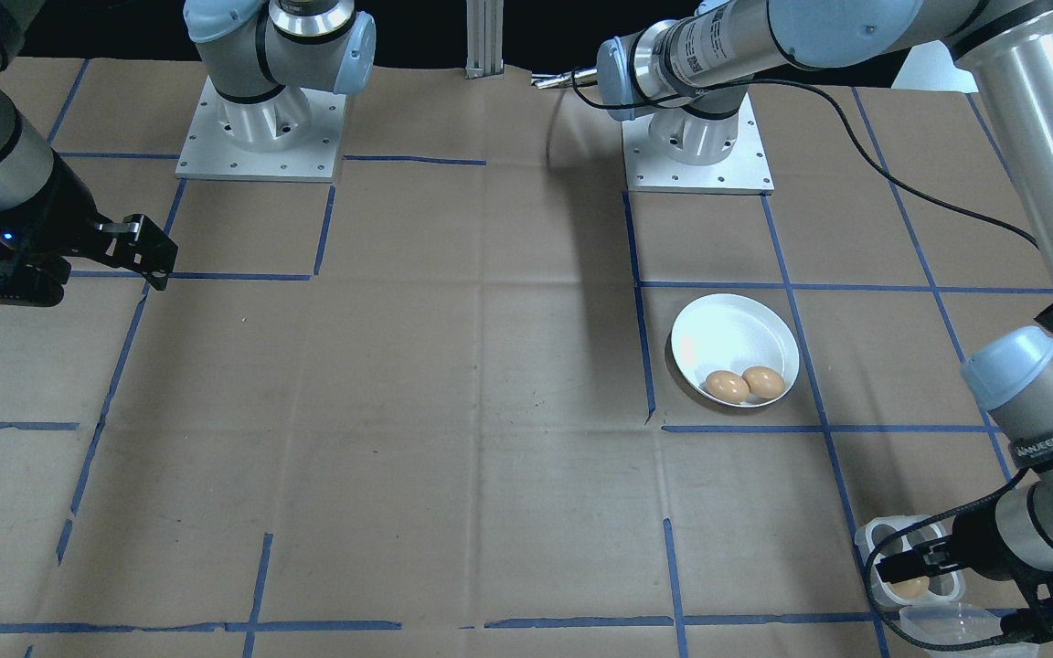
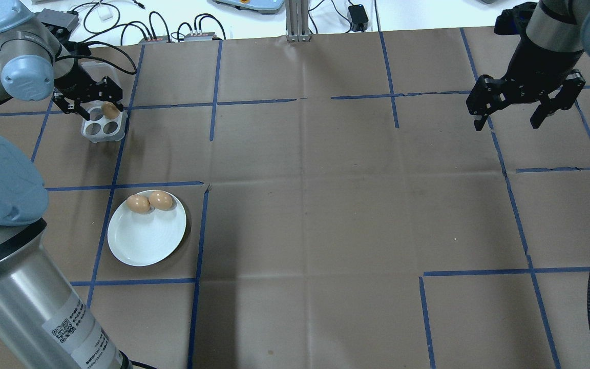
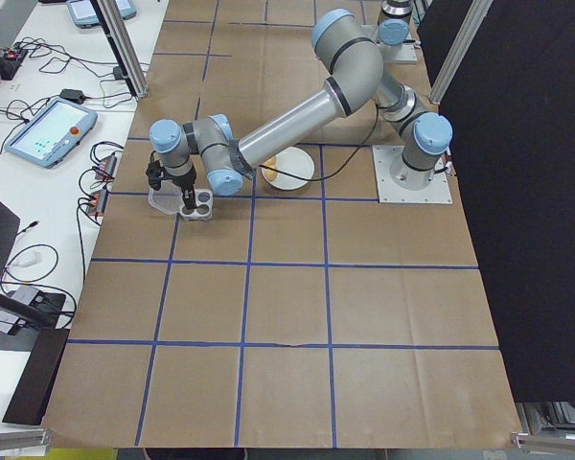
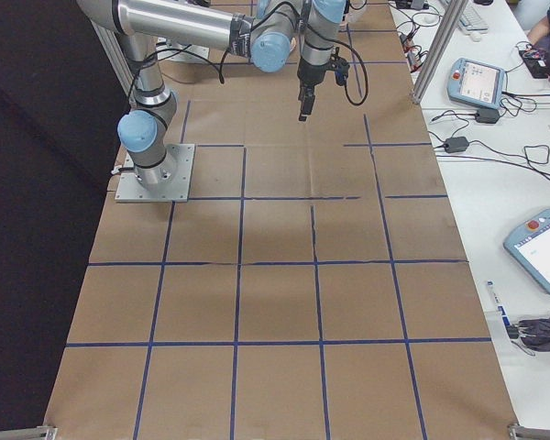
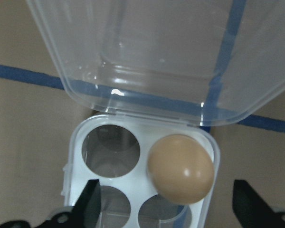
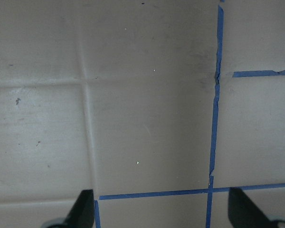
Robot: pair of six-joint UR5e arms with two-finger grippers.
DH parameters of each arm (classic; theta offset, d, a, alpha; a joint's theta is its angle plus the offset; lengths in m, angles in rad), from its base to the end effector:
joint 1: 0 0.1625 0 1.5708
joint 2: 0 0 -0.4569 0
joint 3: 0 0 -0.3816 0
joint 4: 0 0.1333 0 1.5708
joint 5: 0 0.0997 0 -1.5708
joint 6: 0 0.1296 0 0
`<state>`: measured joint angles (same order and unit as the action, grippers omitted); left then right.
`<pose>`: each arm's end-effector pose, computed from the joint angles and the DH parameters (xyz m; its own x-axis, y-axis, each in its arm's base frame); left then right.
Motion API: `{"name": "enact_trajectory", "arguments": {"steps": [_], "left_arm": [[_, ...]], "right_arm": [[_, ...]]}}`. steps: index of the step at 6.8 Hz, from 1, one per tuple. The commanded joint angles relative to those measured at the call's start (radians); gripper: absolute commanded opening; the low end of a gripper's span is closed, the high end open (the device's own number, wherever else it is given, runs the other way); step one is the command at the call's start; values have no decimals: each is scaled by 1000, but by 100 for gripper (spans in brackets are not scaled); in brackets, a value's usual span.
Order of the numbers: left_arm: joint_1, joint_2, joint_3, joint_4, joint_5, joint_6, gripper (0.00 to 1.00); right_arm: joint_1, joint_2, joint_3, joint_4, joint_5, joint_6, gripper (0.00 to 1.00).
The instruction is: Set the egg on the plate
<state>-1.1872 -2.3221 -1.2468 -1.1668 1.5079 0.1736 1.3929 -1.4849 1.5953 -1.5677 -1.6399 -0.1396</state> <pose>0.1517 -0.7538 0.2066 -0.9757 -0.2091 0.0659 -0.2088 0.9779 0.0121 0.0334 -0.5170 0.4359 -0.9982 0.0311 0.0522 0.0373 0.9919 0.1217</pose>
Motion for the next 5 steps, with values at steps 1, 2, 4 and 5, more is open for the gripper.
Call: {"name": "enact_trajectory", "arguments": {"steps": [1, 2, 4, 5], "left_arm": [[0, -3, 4, 2, 0, -2, 82], [0, -5, 9, 4, 0, -2, 82], [-2, -16, 27, 2, -8, -2, 82], [-2, -16, 27, 2, -12, -2, 82]], "right_arm": [[0, 0, 0, 0, 0, 0, 100], [0, 0, 0, 0, 0, 0, 100], [0, 0, 0, 0, 0, 0, 100], [0, 0, 0, 0, 0, 0, 100]]}}
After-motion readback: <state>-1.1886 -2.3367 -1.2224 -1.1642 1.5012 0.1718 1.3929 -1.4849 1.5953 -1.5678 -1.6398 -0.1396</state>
